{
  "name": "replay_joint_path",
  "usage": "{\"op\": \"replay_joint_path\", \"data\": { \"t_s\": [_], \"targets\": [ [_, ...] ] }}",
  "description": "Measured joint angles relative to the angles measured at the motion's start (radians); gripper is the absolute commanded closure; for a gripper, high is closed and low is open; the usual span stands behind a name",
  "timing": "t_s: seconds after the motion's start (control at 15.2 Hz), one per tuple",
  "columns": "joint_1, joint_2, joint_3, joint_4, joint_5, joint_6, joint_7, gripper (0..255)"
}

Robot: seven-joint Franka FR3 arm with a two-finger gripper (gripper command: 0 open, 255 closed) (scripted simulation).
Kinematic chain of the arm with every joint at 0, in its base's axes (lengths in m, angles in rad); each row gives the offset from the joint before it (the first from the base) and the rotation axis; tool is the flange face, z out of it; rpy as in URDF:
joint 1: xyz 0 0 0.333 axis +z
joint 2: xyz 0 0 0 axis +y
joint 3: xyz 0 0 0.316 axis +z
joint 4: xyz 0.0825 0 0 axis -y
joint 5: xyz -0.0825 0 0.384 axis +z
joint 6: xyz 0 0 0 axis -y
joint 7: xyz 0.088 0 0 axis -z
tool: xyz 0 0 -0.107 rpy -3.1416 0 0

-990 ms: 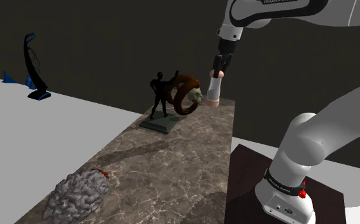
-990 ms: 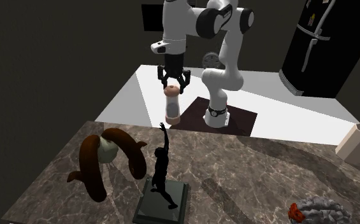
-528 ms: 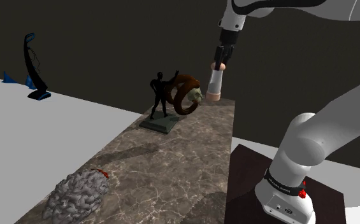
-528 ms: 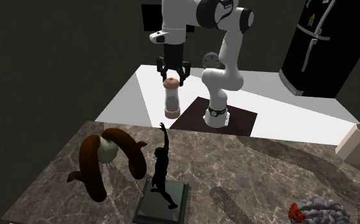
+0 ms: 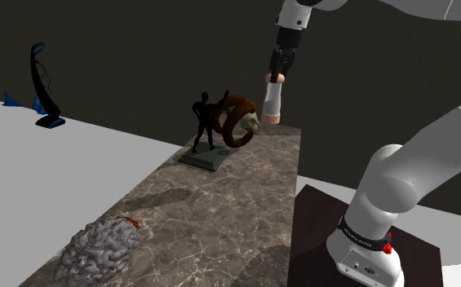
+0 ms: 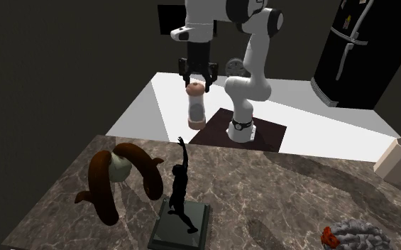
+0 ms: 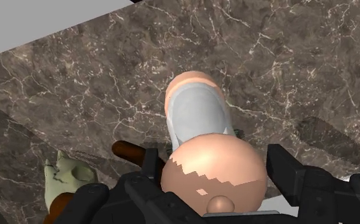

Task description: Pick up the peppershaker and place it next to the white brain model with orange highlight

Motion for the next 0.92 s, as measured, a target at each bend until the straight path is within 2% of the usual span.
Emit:
{"op": "replay_joint_path", "data": {
  "t_s": [0.46,0.92],
  "targets": [
    [0.052,0.056,0.123,0.049,0.044,0.003,0.163,255],
    [0.102,0.174,0.236,0.158,0.068,0.012,0.321,255]
  ]
}}
